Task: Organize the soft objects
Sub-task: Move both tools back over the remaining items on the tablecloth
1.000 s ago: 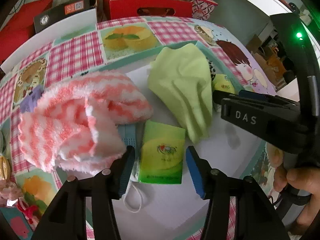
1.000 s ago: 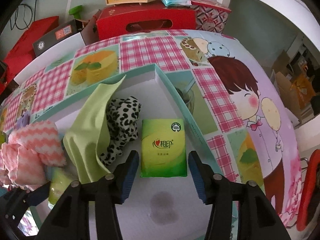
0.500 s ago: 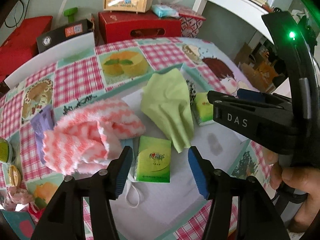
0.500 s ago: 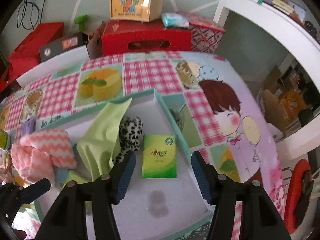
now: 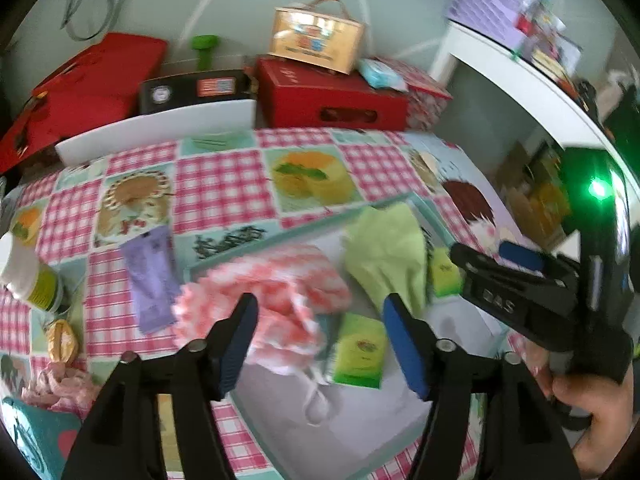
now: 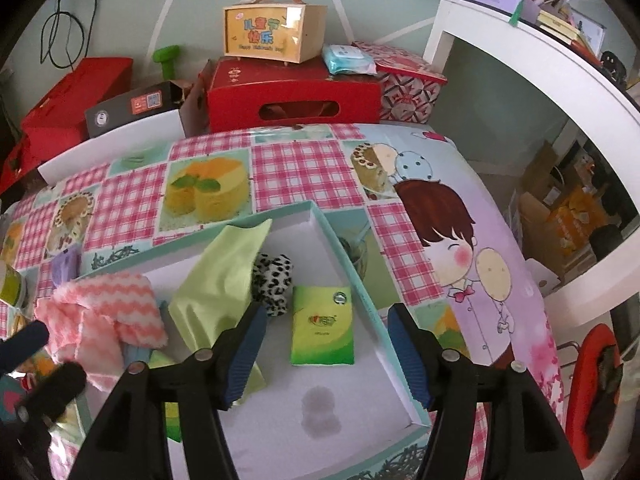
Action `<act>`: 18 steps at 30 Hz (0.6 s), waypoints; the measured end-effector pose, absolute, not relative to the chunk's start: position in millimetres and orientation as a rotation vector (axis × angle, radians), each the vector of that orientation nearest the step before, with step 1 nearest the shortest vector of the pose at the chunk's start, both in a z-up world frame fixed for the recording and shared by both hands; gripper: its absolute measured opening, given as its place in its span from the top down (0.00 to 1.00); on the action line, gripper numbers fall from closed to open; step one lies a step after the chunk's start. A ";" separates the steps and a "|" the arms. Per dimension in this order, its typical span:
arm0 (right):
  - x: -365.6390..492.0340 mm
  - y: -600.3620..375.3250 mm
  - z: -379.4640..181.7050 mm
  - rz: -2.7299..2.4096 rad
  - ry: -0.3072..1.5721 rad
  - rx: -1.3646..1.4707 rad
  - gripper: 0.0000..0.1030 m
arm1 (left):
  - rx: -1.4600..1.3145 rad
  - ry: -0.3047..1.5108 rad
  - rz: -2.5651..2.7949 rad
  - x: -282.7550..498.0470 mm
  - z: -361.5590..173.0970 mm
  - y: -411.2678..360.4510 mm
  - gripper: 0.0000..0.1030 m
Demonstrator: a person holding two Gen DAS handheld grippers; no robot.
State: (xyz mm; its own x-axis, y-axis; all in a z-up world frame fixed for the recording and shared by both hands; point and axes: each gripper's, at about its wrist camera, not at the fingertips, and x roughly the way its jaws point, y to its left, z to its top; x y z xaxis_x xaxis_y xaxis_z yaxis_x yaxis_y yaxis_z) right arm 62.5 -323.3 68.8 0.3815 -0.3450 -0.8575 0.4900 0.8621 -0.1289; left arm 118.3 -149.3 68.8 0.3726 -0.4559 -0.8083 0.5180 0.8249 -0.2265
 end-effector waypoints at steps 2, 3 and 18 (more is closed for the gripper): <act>63.5 -319.8 72.8 -0.520 1.030 0.159 0.30 | 0.037 1.007 -0.585 124.9 70.1 -138.1 0.26; 63.9 -317.5 75.9 -0.519 1.013 0.156 0.25 | 0.026 1.002 -0.571 126.9 70.9 -134.0 0.24; 66.5 -316.2 80.9 -0.535 0.979 0.184 0.00 | -0.138 0.903 -0.306 154.3 68.2 -68.8 0.04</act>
State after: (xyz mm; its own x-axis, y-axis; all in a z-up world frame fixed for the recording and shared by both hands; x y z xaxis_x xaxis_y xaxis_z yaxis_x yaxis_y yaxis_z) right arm 66.5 -316.2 80.9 0.4411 -0.3476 -0.8274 0.5091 0.8562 -0.0883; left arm 154.3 -68.8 68.2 0.5800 -0.3183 -0.7499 0.2027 0.9479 -0.2456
